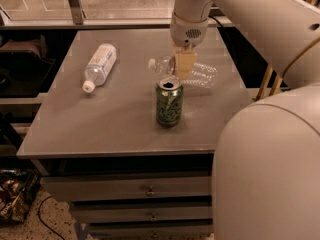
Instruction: Knock water bottle over
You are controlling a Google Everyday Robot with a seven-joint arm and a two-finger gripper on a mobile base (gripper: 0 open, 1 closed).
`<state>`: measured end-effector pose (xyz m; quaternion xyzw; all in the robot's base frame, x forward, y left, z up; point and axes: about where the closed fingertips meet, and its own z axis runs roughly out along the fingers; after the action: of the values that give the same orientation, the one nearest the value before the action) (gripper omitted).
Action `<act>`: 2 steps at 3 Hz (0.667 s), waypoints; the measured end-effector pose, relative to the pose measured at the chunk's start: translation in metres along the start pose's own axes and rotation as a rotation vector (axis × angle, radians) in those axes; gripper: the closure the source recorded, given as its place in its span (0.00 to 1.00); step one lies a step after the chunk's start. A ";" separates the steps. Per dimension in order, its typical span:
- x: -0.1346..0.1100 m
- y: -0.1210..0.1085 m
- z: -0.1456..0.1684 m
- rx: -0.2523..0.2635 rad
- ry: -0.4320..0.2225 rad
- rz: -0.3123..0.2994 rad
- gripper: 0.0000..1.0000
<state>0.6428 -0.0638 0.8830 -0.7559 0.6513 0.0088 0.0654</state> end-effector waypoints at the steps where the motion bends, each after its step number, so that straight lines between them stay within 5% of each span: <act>1: -0.006 0.010 0.019 -0.048 -0.018 0.003 1.00; 2: -0.008 0.004 0.021 -0.028 -0.023 0.002 0.82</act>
Offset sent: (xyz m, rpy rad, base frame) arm -0.0077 0.0057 -0.0161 0.0088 0.0422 0.0027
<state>0.6394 -0.0539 0.8629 -0.7559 0.6512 0.0268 0.0623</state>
